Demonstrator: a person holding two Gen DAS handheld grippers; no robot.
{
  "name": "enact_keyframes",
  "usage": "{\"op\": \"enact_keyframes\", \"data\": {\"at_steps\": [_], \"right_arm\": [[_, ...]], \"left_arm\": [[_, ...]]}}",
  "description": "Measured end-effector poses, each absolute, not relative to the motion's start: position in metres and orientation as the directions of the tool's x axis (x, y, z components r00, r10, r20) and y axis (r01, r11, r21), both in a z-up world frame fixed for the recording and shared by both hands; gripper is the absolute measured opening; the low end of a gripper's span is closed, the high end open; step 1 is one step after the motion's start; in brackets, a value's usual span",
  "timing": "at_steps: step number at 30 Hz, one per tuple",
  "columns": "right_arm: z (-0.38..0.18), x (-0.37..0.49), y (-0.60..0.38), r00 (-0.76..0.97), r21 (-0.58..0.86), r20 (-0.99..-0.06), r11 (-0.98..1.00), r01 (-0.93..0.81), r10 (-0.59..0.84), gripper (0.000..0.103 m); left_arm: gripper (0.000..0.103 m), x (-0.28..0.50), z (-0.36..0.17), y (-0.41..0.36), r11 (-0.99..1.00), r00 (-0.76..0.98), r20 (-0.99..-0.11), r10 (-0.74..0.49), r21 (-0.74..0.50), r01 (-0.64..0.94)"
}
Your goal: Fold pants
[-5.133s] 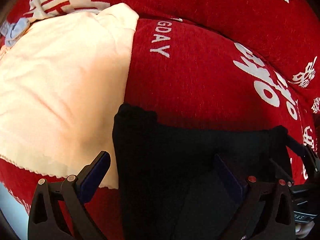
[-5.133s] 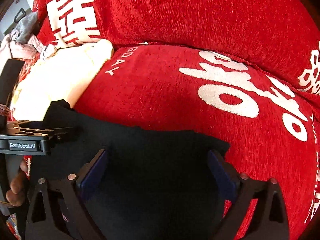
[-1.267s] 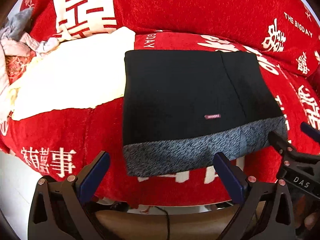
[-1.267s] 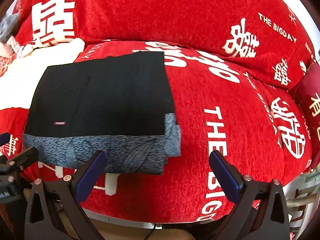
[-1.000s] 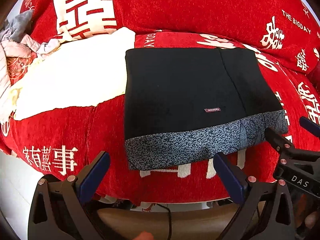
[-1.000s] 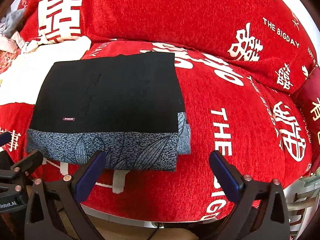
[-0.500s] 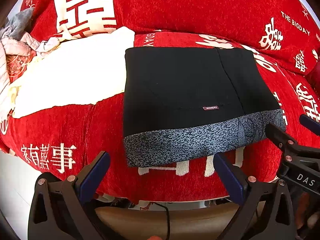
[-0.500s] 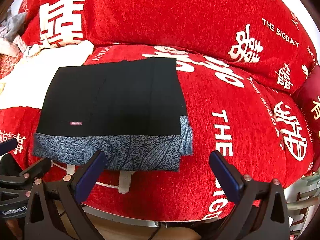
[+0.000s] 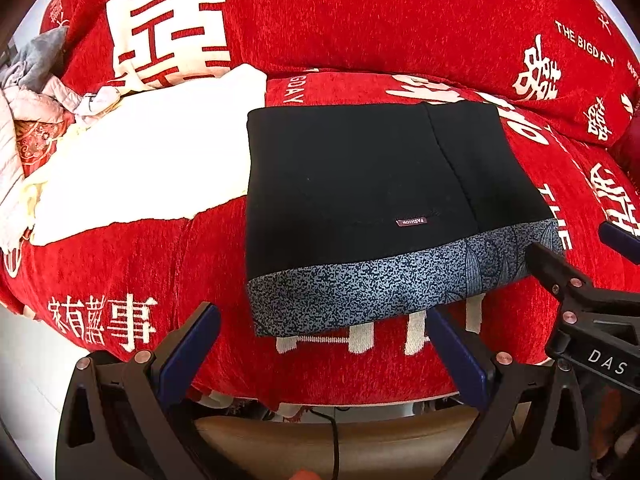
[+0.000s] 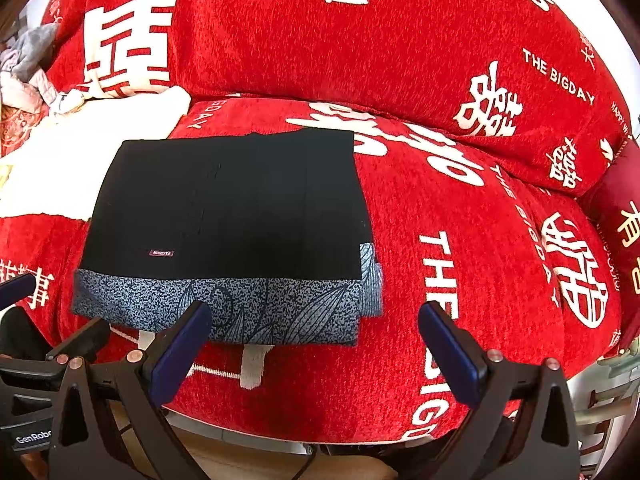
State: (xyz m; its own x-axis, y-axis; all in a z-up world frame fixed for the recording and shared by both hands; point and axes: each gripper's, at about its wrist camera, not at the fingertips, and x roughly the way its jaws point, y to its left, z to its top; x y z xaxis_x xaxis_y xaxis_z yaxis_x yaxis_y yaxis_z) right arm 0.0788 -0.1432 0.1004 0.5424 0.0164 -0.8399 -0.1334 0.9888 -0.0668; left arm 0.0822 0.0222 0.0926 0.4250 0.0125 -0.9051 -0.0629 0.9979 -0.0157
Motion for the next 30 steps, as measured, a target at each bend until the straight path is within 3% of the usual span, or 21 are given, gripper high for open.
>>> {"op": "enact_keyframes", "data": {"at_steps": [30], "right_arm": [[0.0959, 0.0779, -0.1388, 0.536, -0.074, -0.844, 0.988, -0.135, 0.01, 0.103]], "left_arm": [[0.103, 0.0818, 0.0889, 0.0195, 0.997, 0.414, -0.91, 0.008, -0.022, -0.068]]}}
